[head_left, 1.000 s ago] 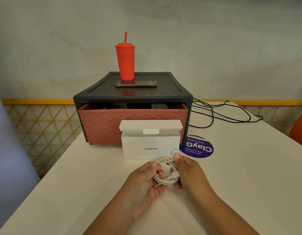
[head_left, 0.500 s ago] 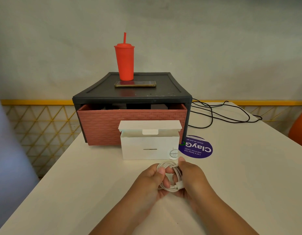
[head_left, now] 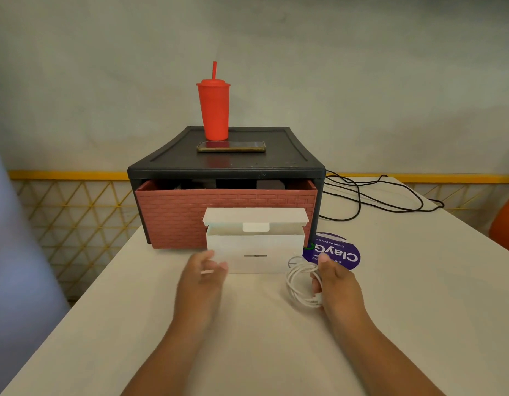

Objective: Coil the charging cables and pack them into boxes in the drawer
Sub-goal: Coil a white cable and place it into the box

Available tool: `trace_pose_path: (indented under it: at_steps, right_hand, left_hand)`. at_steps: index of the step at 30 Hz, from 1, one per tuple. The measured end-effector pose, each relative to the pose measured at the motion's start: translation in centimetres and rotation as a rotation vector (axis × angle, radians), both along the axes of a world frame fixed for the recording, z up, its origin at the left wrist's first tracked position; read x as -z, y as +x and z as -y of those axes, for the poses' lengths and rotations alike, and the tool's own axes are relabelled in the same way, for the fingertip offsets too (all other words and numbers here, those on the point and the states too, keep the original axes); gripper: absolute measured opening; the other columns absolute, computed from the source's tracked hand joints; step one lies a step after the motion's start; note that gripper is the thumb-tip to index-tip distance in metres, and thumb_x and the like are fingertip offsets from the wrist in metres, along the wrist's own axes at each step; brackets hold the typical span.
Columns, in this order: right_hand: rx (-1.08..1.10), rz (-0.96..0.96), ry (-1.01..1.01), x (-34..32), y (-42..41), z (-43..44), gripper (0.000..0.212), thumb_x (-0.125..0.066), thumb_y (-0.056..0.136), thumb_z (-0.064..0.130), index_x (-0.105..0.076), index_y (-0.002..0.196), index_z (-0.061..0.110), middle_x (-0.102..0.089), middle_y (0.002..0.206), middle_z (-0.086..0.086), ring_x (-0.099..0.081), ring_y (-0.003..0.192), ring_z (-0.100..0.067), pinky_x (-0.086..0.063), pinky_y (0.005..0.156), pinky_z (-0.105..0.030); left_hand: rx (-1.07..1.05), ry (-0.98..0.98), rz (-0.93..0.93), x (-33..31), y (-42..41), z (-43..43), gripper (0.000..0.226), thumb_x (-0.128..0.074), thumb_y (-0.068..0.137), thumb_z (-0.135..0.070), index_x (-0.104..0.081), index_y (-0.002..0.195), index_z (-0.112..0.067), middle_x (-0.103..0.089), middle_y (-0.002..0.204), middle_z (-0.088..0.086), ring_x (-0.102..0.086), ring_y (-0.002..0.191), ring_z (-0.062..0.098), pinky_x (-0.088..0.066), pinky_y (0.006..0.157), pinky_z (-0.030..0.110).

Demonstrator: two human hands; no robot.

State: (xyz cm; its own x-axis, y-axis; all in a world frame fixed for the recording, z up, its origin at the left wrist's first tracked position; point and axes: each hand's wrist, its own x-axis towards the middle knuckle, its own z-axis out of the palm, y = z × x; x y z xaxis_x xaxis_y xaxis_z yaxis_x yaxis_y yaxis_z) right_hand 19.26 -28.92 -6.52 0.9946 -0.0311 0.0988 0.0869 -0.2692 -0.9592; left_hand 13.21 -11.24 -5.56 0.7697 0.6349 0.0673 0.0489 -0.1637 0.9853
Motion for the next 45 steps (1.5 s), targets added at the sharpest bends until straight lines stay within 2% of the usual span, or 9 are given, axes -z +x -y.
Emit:
trace_pose_path:
  at_steps: [5, 8, 12, 17, 22, 25, 33, 38, 45]
  right_hand:
    - [0.020, 0.045, 0.002, 0.7, 1.2, -0.1, 0.055, -0.034, 0.097, 0.039, -0.061, 0.089, -0.008, -0.064, 0.089, -0.024, -0.058, 0.084, -0.036, -0.039, 0.064, -0.031]
    - [-0.022, 0.014, 0.053, 0.8, 1.4, -0.4, 0.047, -0.036, 0.097, 0.037, -0.064, 0.087, 0.001, -0.067, 0.091, -0.015, -0.060, 0.088, -0.029, -0.045, 0.069, -0.027]
    - [-0.077, -0.013, 0.085, 0.7, 1.4, -0.5, 0.041, -0.036, 0.097, 0.037, -0.066, 0.092, 0.010, -0.066, 0.088, -0.004, -0.058, 0.069, -0.010, -0.042, 0.057, -0.012]
    - [-0.031, 0.005, 0.121, 0.6, 1.4, 0.0, 0.041, -0.036, 0.097, 0.038, -0.066, 0.078, 0.017, -0.069, 0.078, -0.001, -0.062, 0.068, -0.010, -0.045, 0.062, -0.021]
    - [0.005, 0.036, 0.090, 0.7, 1.3, 0.4, 0.045, -0.037, 0.097, 0.038, -0.068, 0.075, 0.014, -0.070, 0.077, -0.002, -0.064, 0.076, -0.017, -0.045, 0.065, -0.025]
    - [-0.003, 0.050, 0.071, 0.6, 1.1, 0.6, 0.047, -0.038, 0.096, 0.038, -0.067, 0.079, 0.006, -0.070, 0.077, -0.006, -0.063, 0.078, -0.024, -0.045, 0.067, -0.029]
    - [-0.011, 0.043, 0.067, 0.4, 0.9, 1.2, 0.051, -0.039, 0.096, 0.040, -0.067, 0.076, 0.003, -0.069, 0.070, -0.009, -0.063, 0.070, -0.025, -0.044, 0.063, -0.030]
    - [0.033, 0.140, -0.024, -0.4, 0.8, 2.1, 0.050, -0.039, 0.096, 0.038, -0.065, 0.076, 0.000, -0.066, 0.064, -0.008, -0.061, 0.064, -0.025, -0.042, 0.060, -0.030]
    - [0.211, 0.683, -0.078, -3.1, -1.3, 2.5, 0.051, -0.028, 0.091, 0.055, -0.046, 0.065, 0.016, -0.052, 0.062, 0.004, -0.048, 0.064, -0.006, -0.035, 0.055, -0.008]
  left_hand:
    - [-0.021, 0.012, -0.004, 1.0, 1.2, -1.7, 0.059, -0.061, 0.088, -0.016, -0.035, 0.140, -0.021, -0.046, 0.136, 0.002, -0.048, 0.116, 0.016, -0.036, 0.099, 0.033]
    - [0.078, 0.011, 0.014, 1.0, 1.4, -1.4, 0.067, -0.058, 0.089, -0.014, -0.024, 0.146, -0.025, -0.041, 0.143, -0.006, -0.038, 0.130, 0.013, -0.029, 0.102, 0.027]
    - [0.233, 0.040, 0.050, 1.2, 1.3, -1.4, 0.058, -0.055, 0.090, -0.009, -0.036, 0.137, -0.036, -0.050, 0.128, -0.018, -0.045, 0.117, 0.001, -0.031, 0.094, 0.022]
    - [0.106, -0.051, 0.089, 1.0, 1.3, -1.1, 0.027, -0.058, 0.090, -0.019, -0.045, 0.112, -0.027, -0.057, 0.117, -0.006, -0.052, 0.112, 0.012, -0.037, 0.088, 0.026]
    - [0.061, -0.042, 0.150, 0.2, 0.7, -0.4, 0.009, -0.048, 0.094, -0.027, -0.043, 0.096, -0.020, -0.049, 0.079, -0.006, -0.045, 0.071, 0.011, -0.036, 0.062, 0.023]
    - [0.061, -0.029, 0.187, 0.3, 1.0, -0.8, 0.015, -0.045, 0.096, -0.022, -0.038, 0.084, -0.028, -0.046, 0.078, -0.002, -0.041, 0.070, 0.014, -0.034, 0.060, 0.028]
    - [0.206, -0.072, 0.246, -1.0, -0.3, -0.6, 0.054, -0.038, 0.091, 0.003, -0.050, 0.104, -0.048, -0.060, 0.109, -0.011, -0.057, 0.097, 0.010, -0.045, 0.080, 0.028]
    - [0.307, 0.033, 0.183, -1.2, -0.7, -0.6, 0.077, -0.037, 0.089, 0.004, -0.035, 0.113, -0.069, -0.034, 0.149, -0.013, -0.033, 0.136, 0.010, -0.028, 0.114, 0.042]
    - [0.458, 0.100, 0.188, -1.7, -1.8, 1.3, 0.074, -0.047, 0.090, 0.003, -0.029, 0.115, -0.064, -0.051, 0.133, -0.008, -0.057, 0.103, -0.004, -0.047, 0.075, 0.008]
